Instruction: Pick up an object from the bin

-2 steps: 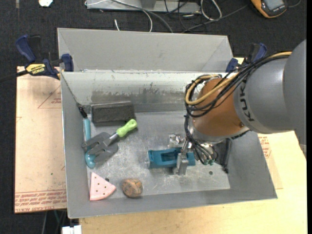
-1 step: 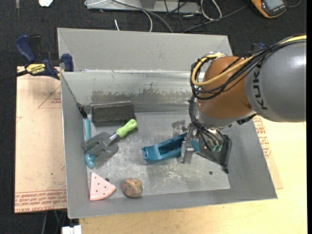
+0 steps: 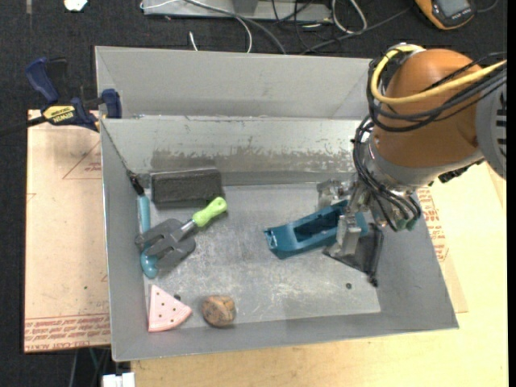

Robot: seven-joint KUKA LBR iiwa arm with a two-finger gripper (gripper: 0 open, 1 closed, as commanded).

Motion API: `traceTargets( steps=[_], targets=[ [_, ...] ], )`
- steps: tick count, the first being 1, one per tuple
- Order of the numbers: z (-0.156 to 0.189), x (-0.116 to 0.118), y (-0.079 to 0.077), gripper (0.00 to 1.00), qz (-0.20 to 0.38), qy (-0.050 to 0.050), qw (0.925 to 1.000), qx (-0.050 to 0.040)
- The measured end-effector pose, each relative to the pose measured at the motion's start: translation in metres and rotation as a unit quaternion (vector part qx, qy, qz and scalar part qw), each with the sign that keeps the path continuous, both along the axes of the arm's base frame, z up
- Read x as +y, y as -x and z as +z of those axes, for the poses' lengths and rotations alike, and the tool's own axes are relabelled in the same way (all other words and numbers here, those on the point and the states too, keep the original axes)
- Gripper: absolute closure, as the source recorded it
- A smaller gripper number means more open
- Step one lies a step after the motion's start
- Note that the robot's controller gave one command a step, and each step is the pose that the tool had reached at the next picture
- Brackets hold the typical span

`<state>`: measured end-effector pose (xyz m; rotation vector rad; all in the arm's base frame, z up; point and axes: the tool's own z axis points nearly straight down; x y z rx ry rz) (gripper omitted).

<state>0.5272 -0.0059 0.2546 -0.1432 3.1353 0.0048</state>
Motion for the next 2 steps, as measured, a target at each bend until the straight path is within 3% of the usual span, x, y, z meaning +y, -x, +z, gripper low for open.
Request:
traceTargets(
  steps=[2],
  targets=[
    [0.0045,-0.0018,0.0036,1.00,0.015,0.000,0.9999,0.0012]
  ],
)
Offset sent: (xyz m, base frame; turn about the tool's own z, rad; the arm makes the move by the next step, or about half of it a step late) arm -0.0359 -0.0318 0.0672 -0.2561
